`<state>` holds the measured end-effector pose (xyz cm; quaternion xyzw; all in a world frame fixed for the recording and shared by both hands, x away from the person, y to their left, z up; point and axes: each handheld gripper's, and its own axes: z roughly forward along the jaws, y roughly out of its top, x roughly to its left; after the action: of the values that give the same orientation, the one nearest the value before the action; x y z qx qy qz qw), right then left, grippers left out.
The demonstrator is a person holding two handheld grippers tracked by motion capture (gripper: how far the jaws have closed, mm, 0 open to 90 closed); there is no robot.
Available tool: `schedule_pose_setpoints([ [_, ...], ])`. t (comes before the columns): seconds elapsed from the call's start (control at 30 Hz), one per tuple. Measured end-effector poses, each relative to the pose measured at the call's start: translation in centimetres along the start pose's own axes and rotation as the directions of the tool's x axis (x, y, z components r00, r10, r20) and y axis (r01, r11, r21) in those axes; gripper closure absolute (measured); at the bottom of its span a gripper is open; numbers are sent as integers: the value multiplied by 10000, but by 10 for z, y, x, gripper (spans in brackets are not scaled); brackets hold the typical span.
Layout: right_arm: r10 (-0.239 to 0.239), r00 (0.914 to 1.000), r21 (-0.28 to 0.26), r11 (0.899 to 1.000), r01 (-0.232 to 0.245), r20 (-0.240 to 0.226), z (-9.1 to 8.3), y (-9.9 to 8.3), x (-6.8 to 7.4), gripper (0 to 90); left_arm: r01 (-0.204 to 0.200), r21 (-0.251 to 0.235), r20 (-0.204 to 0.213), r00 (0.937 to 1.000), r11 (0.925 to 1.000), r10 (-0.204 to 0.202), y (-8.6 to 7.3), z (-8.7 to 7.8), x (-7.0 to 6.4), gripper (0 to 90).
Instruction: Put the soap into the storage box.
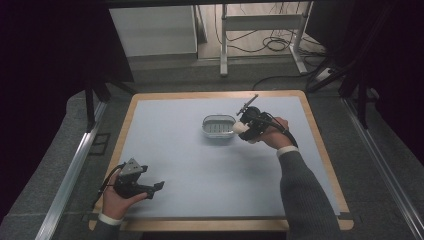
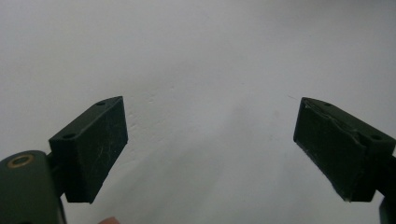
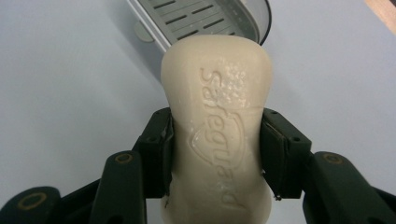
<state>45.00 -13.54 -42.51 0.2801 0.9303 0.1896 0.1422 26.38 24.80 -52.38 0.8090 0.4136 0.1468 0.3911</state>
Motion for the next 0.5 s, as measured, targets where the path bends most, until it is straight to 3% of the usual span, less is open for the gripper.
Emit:
schedule_pose_setpoints([
  [0.5,-246,9996,-214,9995,249,142,-6,16,-4,494,3,-21,6,10000,10000,-3,0,0,0,104],
])
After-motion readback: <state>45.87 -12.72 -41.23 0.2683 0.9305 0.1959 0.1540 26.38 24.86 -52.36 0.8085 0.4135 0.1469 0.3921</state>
